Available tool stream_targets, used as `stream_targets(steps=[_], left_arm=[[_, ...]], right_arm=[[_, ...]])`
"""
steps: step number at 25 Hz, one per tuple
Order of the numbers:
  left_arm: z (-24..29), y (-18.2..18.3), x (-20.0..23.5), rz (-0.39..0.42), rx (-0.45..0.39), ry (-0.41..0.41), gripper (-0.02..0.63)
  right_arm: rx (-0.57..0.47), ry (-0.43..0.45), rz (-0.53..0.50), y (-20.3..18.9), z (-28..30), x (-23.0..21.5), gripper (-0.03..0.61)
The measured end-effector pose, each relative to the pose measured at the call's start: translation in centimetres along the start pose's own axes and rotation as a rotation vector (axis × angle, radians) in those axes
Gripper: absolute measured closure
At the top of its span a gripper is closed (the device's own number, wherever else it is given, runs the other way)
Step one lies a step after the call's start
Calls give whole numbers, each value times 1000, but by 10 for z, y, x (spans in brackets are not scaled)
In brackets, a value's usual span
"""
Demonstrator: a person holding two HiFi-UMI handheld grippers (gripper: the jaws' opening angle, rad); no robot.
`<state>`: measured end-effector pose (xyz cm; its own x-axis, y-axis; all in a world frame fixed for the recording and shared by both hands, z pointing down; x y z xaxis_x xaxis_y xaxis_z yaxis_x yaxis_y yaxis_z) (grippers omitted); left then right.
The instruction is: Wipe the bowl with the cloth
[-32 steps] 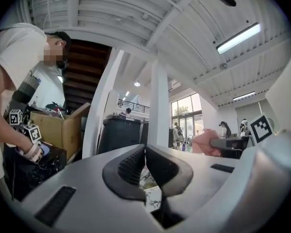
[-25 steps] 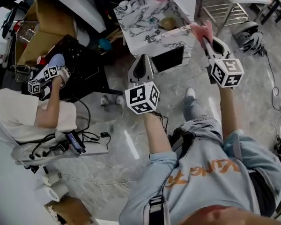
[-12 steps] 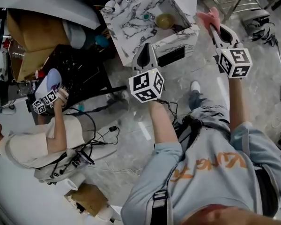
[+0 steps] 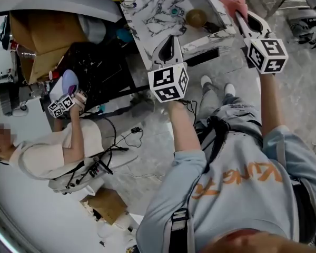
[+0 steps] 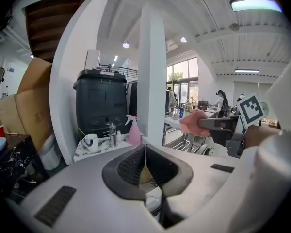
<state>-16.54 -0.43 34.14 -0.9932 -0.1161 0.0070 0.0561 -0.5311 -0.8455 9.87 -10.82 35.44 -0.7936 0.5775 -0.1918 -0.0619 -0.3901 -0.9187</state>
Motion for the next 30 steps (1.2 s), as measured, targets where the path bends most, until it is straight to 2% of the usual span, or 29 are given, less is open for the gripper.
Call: stream_targets(steps=[4, 8, 12, 18, 20, 26, 30], left_arm=[[22, -5, 18, 12, 41, -9, 586], [65, -10, 40, 4, 91, -28, 586], [105, -17, 54, -15, 161, -90, 586], [149, -23, 79, 109, 264, -106, 586], [164, -24, 84, 124, 284, -128, 586], [211, -37, 91, 124, 363, -225, 586], [242, -51, 99, 91, 427, -266, 586]], right_arm=[[12, -10, 9, -7, 18, -1, 529], [24, -58, 22, -4, 38, -16, 529], [59, -124, 26, -1, 48, -27, 529], [143, -169, 92, -32, 72, -34, 529], [161, -181, 97, -35, 83, -37, 529], [180, -222, 110, -34, 111, -39, 529], [206, -263, 119, -37, 122, -45, 529]])
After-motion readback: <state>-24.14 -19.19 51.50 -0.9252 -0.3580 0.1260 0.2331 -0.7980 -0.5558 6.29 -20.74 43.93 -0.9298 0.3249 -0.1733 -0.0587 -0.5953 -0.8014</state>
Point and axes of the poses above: the fingertips, and each gripper's own axes: z forward along the fingers, x to its left, y out of its top, the point moved 9 cm from there along -z, backward along the fingers, and after that the axes turned 10 degrees about x, right-handed, at the moved point
